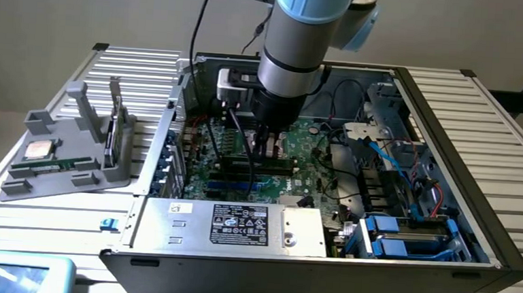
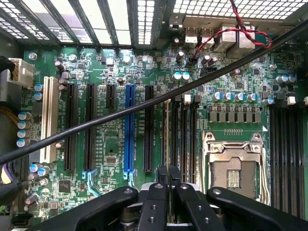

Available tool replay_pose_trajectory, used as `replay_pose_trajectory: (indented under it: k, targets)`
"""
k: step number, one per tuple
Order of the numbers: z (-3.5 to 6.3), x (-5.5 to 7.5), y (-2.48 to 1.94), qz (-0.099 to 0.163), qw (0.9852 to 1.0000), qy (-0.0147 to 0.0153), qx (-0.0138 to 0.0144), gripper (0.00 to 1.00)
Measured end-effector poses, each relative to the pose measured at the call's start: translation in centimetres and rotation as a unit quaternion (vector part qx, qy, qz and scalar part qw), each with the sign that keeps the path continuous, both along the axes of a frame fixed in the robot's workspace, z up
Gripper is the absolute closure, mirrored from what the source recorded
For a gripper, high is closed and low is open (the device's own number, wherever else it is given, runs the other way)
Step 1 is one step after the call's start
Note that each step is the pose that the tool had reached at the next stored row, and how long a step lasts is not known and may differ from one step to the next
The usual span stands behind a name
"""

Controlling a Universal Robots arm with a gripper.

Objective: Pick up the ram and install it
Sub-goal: 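Insert the ram into the slot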

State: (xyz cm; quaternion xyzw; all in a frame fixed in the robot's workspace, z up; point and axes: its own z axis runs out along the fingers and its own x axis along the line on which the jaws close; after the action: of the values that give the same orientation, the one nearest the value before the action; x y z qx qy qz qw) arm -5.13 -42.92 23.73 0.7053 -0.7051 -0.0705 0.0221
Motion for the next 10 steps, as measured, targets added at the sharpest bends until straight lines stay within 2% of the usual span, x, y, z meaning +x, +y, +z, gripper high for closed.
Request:
replay_pose_trajectory:
  k: [3, 10]
  targets:
    - [-0.01, 0.02, 0.01, 0.000, 1.0000, -0.0037, 0.0010, 0.89]
    - [-0.08, -0.07, 0.00, 0.000, 1.0000, -0.0041, 0.0009, 0.89]
